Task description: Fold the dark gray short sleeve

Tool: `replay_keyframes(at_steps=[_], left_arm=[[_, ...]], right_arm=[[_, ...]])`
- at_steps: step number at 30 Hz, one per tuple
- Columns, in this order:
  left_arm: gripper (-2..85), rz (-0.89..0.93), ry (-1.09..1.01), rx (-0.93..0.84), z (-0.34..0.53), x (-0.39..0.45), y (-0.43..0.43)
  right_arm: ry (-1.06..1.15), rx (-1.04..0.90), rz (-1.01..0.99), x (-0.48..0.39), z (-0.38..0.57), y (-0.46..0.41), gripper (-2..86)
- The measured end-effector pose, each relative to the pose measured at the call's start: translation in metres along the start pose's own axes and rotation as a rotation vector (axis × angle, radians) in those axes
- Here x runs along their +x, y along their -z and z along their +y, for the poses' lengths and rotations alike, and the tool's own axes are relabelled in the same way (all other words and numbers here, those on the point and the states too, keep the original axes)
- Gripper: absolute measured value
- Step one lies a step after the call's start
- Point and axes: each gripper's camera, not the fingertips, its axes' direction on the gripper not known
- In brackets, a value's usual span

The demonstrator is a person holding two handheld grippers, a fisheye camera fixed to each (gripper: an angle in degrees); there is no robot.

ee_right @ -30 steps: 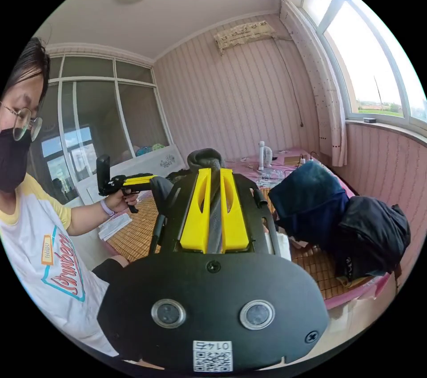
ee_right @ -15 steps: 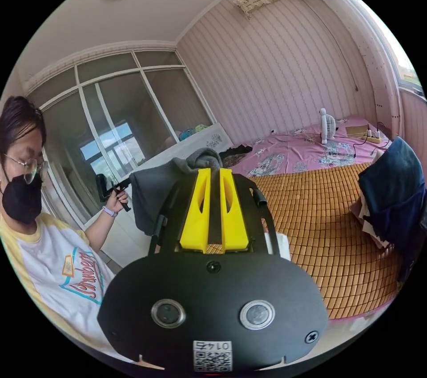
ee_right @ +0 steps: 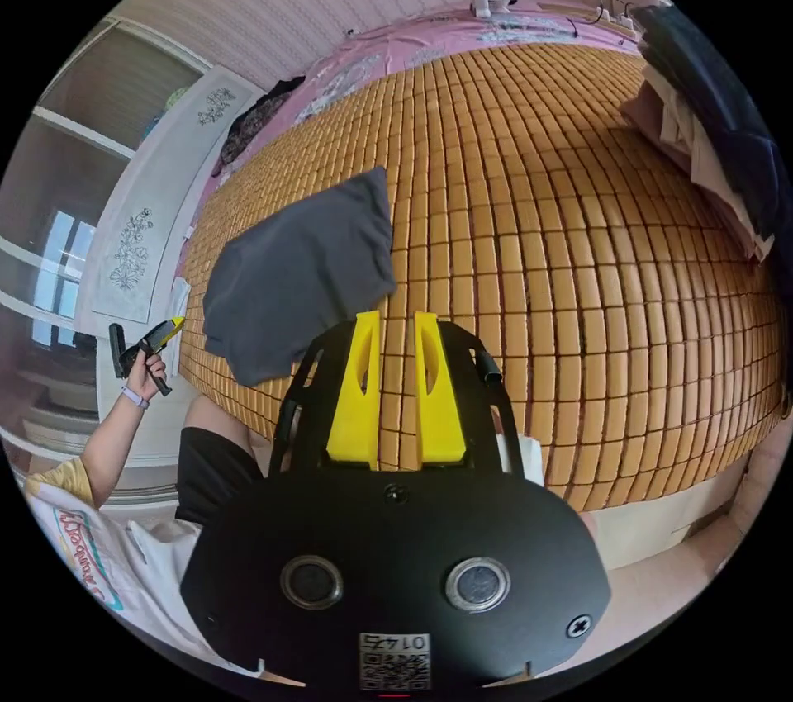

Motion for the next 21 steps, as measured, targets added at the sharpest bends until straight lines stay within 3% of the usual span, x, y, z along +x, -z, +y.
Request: replay_keyframes(at_steps=[8, 13, 17, 21], left_arm=[[6.8, -0.058, -0.078, 0.002, -0.008, 0.035, 0.031], [4.2, -0.144, -0.092, -0.006, -0.004, 0.061, 0.053], [1.0, -0.111, -0.068, -0.049, 0.003, 0.066, 0.083], [-0.4, -0.021, -0.148, 0.081, 0.022, 0.083, 0.163]], right_arm=[[-0.02, 0.086, -0.06, -0.036, -0.011, -0.023, 8.8], [0.031, 0.046, 0.103, -0.061, -0.016, -0.039, 6.8], [0.04, 0.014, 0.091, -0.066, -0.014, -0.032, 2.2], [0.143, 0.047, -0.034, -0.081, -0.003, 0.002, 0.3]])
